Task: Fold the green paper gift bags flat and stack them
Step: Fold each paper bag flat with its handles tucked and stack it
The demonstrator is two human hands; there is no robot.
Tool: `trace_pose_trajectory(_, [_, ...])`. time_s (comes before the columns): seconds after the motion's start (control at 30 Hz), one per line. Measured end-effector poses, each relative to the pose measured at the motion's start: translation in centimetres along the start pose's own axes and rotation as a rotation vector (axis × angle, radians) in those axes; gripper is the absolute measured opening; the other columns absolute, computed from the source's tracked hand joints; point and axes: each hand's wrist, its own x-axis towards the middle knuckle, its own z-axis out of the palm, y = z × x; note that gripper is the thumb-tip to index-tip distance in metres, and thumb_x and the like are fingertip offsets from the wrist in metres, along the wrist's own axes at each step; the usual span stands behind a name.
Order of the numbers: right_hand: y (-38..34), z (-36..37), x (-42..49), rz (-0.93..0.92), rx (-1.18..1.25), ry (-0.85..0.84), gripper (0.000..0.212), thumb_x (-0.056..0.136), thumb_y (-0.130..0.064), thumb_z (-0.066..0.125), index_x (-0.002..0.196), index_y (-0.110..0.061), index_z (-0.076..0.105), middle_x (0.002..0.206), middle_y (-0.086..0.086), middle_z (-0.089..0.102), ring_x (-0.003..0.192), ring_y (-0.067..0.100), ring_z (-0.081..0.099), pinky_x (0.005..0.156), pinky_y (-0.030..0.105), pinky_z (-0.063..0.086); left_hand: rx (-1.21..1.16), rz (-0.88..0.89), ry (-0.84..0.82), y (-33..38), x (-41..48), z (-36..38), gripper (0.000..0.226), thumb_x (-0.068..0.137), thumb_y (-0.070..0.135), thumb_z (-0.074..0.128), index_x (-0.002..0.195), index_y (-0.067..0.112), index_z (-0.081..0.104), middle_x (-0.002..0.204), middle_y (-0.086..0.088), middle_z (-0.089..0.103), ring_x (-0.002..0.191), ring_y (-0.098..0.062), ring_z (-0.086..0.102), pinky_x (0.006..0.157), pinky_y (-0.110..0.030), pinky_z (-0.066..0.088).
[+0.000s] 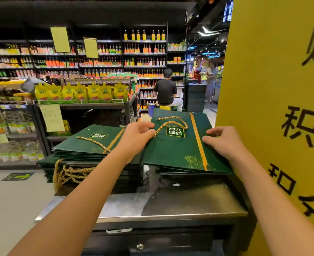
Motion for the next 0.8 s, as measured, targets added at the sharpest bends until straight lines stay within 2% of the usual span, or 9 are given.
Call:
trace_pose_trajectory(0.07, [0.2, 0.4, 2.4, -0.024, -0.101, 0.025, 0.028, 0.091, -0.015, 0.071, 0.119, -0.008, 0.07, 0.116, 0.01, 0.068, 0.096, 0.021, 0.061, 0.082, 0.032, 0.049, 0.052, -0.004, -0.014, 0.2, 2.1, 1.2, 0.03, 0.099, 0.016, 0.063, 0.128, 0.01, 0.066, 0.122, -0.006, 0.069, 0.081, -0.006, 0.062, 0.067, -0.014, 0.054])
trace_pose_trajectory(0.13, [0.6, 0.7, 4.0, -0.025, -0.203, 0.029, 0.029, 0.096, -0.016, 0.065, 0.124, -0.008, 0.067, 0.124, 0.01, 0.067, 0.105, 0.024, 0.061, 0.087, 0.032, 0.047, 0.098, -0.007, -0.037, -0.1, 3.9, 2.3, 0.032, 0.099, 0.017, 0.063, 0.13, 0.007, 0.065, 0.125, -0.007, 0.068, 0.096, -0.015, 0.067, 0.084, -0.027, 0.054])
trace_pose_trajectory(0.2, [1.3, 1.2, 5.1, -0.026, -0.271, -0.001, 0.031, 0.099, -0.015, 0.06, 0.13, -0.008, 0.064, 0.131, 0.01, 0.065, 0.115, 0.025, 0.06, 0.09, 0.031, 0.044, 0.127, -0.014, -0.041, -0.8, 5.6, 3.3, 0.033, 0.099, 0.017, 0.063, 0.13, 0.007, 0.066, 0.127, -0.009, 0.068, 0.115, -0.02, 0.064, 0.097, -0.03, 0.049])
trace_pose_trajectory(0.33, [2.9, 2.4, 6.0, -0.033, -0.336, -0.063, 0.032, 0.101, -0.015, 0.055, 0.132, -0.008, 0.063, 0.131, 0.01, 0.065, 0.117, 0.026, 0.06, 0.095, 0.033, 0.046, 0.269, -0.003, -0.094, -2.1, 7.2, 4.6, 0.033, 0.103, 0.019, 0.055, 0.134, 0.011, 0.064, 0.131, -0.007, 0.067, 0.12, -0.021, 0.062, 0.102, -0.035, 0.049])
trace_pose_trajectory(0.47, [4.4, 3.2, 6.1, -0.01, -0.399, -0.154, 0.034, 0.102, -0.019, 0.053, 0.134, -0.009, 0.06, 0.135, 0.01, 0.063, 0.121, 0.027, 0.058, 0.099, 0.037, 0.046, 0.434, 0.044, -0.17, -3.0, 8.1, 5.2, 0.032, 0.107, 0.024, 0.046, 0.13, 0.015, 0.065, 0.13, -0.005, 0.067, 0.117, -0.023, 0.062, 0.092, -0.031, 0.047])
trace_pose_trajectory(0.57, [5.2, 3.5, 6.4, -0.019, -0.407, -0.188, 0.039, 0.104, -0.024, 0.05, 0.14, -0.01, 0.056, 0.143, 0.008, 0.057, 0.129, 0.026, 0.054, 0.105, 0.036, 0.043, 0.51, 0.079, -0.148, -3.4, 9.3, 5.5, 0.031, 0.109, 0.026, 0.035, 0.1, 0.012, 0.062, 0.107, -0.016, 0.071, 0.09, -0.031, 0.061, 0.072, -0.034, 0.044])
trace_pose_trajectory(0.67, [5.6, 3.8, 7.0, -0.036, -0.355, -0.174, 0.043, 0.105, -0.028, 0.046, 0.144, -0.01, 0.052, 0.148, 0.008, 0.053, 0.135, 0.026, 0.049, 0.108, 0.036, 0.039, 0.627, 0.124, -0.03, -3.1, 10.4, 5.5, 0.036, 0.107, 0.027, 0.033, 0.094, 0.009, 0.061, 0.089, -0.011, 0.067, 0.088, -0.037, 0.061, 0.074, -0.04, 0.048])
trace_pose_trajectory(0.73, [5.5, 4.2, 7.3, -0.056, -0.343, -0.192, 0.047, 0.107, -0.034, 0.044, 0.148, -0.011, 0.048, 0.152, 0.007, 0.049, 0.139, 0.026, 0.045, 0.111, 0.035, 0.037, 0.623, 0.171, -0.014, -2.5, 11.2, 5.7, 0.036, 0.107, 0.028, 0.035, 0.114, 0.013, 0.067, 0.112, -0.01, 0.07, 0.107, -0.037, 0.062, 0.088, -0.044, 0.051])
trace_pose_trajectory(0.8, [5.4, 4.7, 7.8, -0.076, -0.322, -0.222, 0.051, 0.107, -0.04, 0.042, 0.149, -0.013, 0.046, 0.154, 0.006, 0.047, 0.14, 0.026, 0.043, 0.111, 0.036, 0.036, 0.609, 0.225, -0.056, -1.5, 11.9, 6.2, 0.044, 0.108, 0.034, 0.035, 0.141, 0.015, 0.056, 0.142, -0.01, 0.059, 0.131, -0.033, 0.052, 0.106, -0.046, 0.044])
